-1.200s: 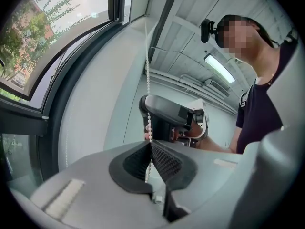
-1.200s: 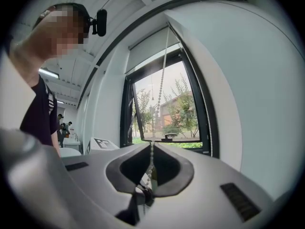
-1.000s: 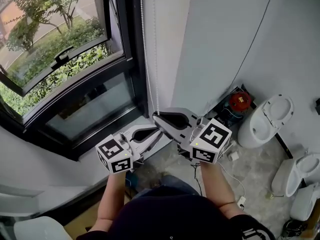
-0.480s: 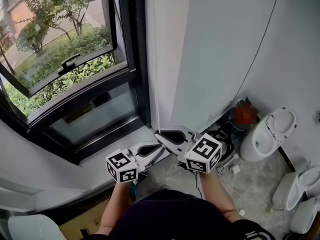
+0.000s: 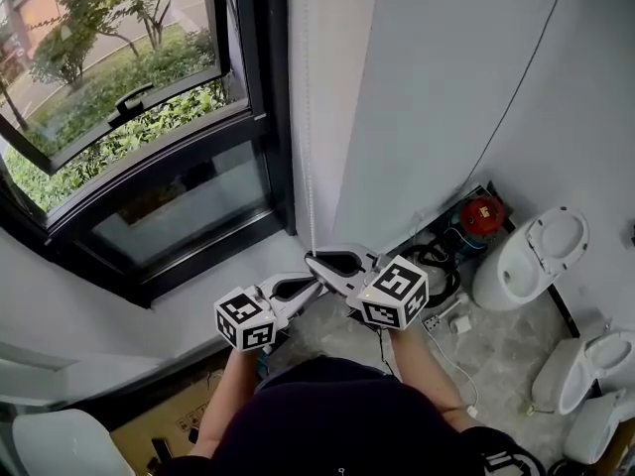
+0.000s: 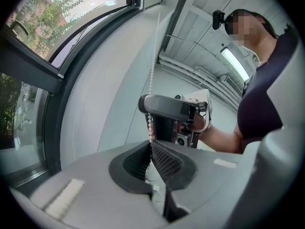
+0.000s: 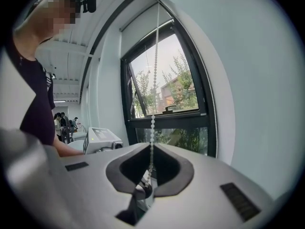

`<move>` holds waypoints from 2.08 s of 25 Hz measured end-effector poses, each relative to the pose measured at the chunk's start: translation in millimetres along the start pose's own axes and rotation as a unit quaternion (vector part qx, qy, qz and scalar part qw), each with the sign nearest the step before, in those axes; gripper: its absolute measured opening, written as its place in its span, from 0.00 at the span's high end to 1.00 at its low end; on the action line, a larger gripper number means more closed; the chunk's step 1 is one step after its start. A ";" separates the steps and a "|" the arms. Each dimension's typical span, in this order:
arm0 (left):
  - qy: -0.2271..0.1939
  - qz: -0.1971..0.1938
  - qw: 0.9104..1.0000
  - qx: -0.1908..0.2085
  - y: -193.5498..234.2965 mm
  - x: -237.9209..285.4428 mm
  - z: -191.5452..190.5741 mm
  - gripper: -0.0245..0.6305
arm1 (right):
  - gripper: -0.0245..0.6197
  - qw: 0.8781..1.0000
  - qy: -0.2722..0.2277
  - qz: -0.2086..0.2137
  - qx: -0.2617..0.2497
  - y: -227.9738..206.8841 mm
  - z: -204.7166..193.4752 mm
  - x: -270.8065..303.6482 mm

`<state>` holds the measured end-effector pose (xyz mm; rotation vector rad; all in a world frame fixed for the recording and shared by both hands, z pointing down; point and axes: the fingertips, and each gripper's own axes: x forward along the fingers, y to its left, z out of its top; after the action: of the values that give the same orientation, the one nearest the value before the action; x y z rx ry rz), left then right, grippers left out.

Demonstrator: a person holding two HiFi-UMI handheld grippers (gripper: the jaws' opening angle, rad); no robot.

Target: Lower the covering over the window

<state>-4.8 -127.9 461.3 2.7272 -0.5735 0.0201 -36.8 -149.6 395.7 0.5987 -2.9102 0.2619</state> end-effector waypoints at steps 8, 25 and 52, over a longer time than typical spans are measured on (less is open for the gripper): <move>0.038 0.005 0.999 -0.009 11.4 3.2 -35.6 0.94 | 0.93 0.999 0.030 -0.005 0.011 -7.1 -37.1 6.2; -0.043 0.052 0.993 0.096 1.7 -43.4 71.5 0.87 | 0.93 0.999 -0.006 0.031 0.014 -8.5 -55.3 11.8; -0.056 0.041 0.990 0.126 0.1 -19.1 147.3 0.94 | 0.93 0.994 0.039 0.105 0.017 14.5 -100.5 25.9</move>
<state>-30.9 -171.0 321.6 2.9620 -0.7616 -0.0448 -54.1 -125.9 496.3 0.2785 -2.8986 0.3529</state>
